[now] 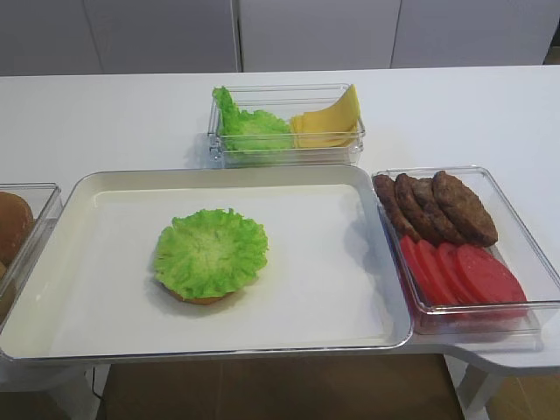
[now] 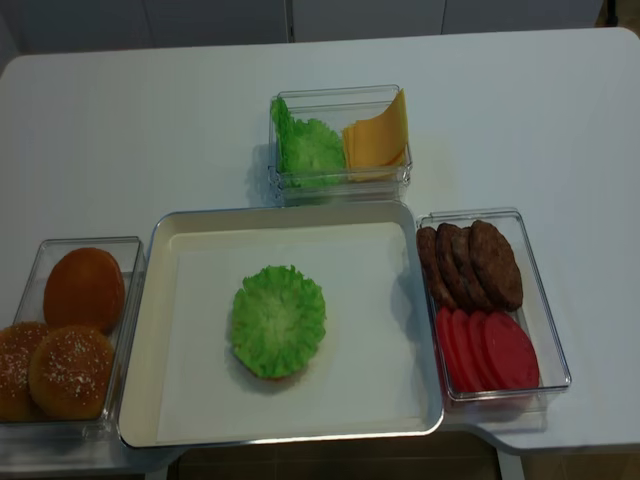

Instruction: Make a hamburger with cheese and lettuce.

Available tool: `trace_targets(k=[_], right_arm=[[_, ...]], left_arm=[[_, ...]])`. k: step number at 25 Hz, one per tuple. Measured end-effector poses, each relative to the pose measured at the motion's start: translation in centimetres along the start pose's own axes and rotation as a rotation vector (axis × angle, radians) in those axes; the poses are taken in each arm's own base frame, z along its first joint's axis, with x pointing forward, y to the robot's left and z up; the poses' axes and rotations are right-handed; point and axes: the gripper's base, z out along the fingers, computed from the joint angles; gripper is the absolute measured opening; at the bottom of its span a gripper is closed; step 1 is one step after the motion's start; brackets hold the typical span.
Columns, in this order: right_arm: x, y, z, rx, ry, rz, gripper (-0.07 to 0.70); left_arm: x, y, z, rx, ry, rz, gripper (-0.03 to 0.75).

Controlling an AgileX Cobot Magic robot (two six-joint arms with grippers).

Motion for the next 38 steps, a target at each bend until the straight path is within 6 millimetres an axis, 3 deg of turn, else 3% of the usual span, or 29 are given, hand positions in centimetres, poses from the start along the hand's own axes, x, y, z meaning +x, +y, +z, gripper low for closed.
trace_targets(k=[38], right_arm=[[0.00,0.40,-0.01,-0.043,-0.003,-0.099,0.408]], left_arm=[[0.00,0.00,0.00,0.000,0.000,0.000,0.362]])
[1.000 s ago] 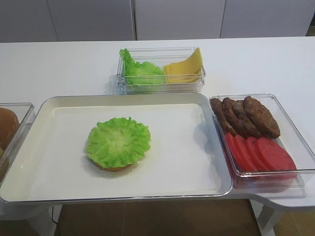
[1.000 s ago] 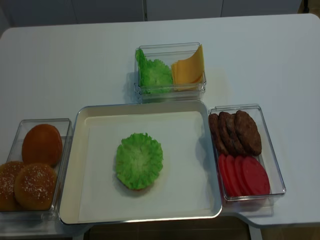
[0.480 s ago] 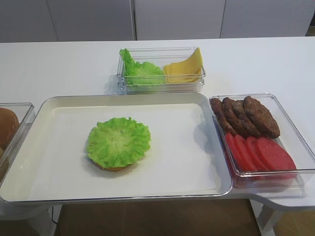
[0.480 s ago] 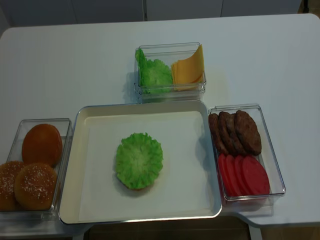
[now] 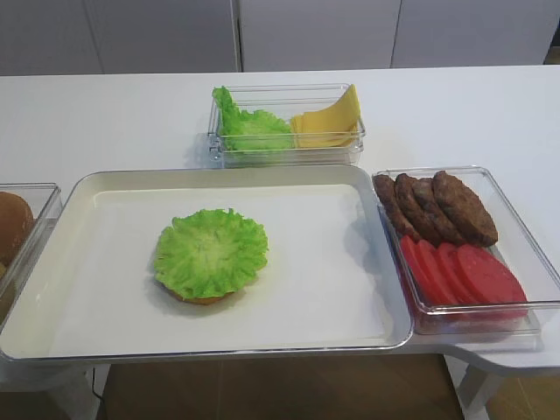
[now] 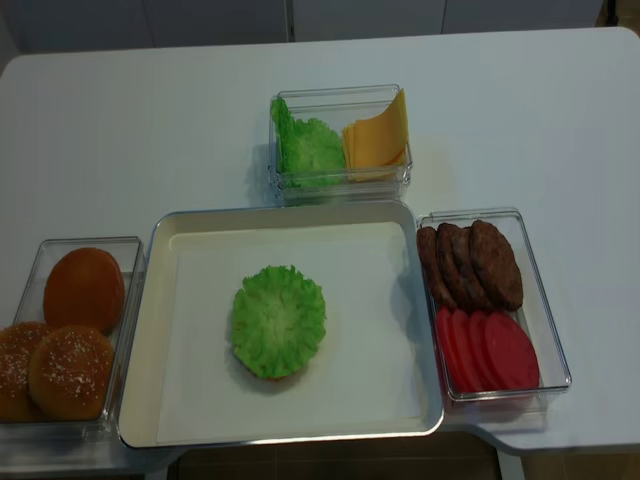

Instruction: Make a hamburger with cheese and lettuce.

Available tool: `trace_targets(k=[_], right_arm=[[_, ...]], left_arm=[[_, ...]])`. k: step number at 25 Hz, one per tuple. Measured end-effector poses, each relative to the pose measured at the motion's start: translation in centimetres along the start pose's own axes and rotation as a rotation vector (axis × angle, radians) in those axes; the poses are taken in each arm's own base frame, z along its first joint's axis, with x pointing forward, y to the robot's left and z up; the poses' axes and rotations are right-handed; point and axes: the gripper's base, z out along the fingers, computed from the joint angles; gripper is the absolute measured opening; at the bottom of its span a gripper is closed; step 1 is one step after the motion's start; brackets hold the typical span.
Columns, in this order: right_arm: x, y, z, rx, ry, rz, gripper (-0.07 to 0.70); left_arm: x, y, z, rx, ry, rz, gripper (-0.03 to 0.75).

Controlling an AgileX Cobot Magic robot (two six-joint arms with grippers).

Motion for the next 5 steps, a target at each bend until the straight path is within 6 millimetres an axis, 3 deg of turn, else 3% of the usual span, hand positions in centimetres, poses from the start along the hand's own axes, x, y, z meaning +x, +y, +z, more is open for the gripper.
trace_targets(k=[5], right_arm=[[0.00,0.00,0.00,0.000,0.000,0.000,0.408]], left_arm=[[0.00,0.00,0.00,0.000,0.000,0.000,0.362]])
